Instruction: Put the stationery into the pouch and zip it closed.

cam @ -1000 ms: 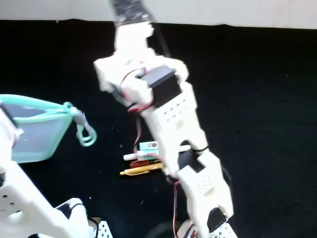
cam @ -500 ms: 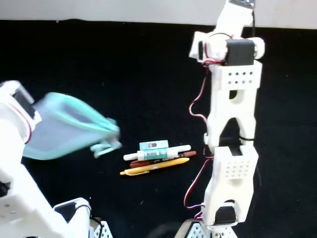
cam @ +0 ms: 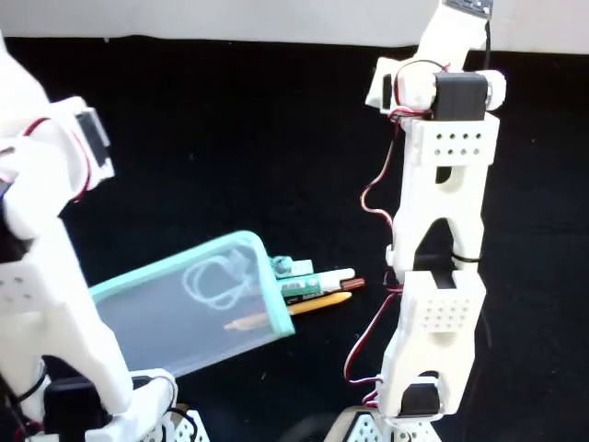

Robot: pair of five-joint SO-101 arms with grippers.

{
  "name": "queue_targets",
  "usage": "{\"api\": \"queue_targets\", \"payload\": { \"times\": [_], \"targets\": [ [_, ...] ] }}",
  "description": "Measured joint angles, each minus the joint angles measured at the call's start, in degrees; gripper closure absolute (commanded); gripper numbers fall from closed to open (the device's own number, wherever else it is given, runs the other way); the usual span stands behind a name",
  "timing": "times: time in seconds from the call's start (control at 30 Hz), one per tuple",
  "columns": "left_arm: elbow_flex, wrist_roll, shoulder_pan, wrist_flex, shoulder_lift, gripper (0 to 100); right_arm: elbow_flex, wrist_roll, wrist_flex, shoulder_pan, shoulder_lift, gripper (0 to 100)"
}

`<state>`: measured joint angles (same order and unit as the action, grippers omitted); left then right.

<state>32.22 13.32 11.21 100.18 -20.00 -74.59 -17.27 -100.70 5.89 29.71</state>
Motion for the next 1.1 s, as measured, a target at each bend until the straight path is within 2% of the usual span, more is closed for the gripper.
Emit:
{"api": "queue_targets", "payload": {
  "times": [0.1, 0.27, 0.43, 0.63, 0.77, 0.93, 1.1],
  "targets": [
    [-4.8, -4.7, -6.2, 0.3, 0.1, 93, 0.0, 1.1, 0.0, -2.1, 0.0, 59.2],
    [-19.9, -12.8, -17.6, 0.3, 0.9, 82, 0.4, 5.2, 0.0, -6.4, 0.0, 59.2],
    [-32.9, -14.1, -27.8, 0.3, 1.0, 78, 0.5, 5.8, 0.0, -12.5, 0.0, 59.2],
    [-35.4, -14.2, -37.0, 0.3, 2.7, 72, 6.6, 5.9, 0.0, -16.0, 0.0, 59.2],
    [-35.7, -13.3, -40.4, 0.2, 9.1, 71, 11.3, 5.9, 0.0, -16.2, 0.0, 59.2],
    [-35.7, -8.6, -40.8, -0.1, 18.3, 71, 11.7, 5.9, 0.0, -16.2, 0.0, 59.2],
    [-34.8, -8.4, -40.9, -0.1, 19.6, 72, 11.7, 5.9, 0.0, -16.2, 0.0, 59.2]
  ]
}}
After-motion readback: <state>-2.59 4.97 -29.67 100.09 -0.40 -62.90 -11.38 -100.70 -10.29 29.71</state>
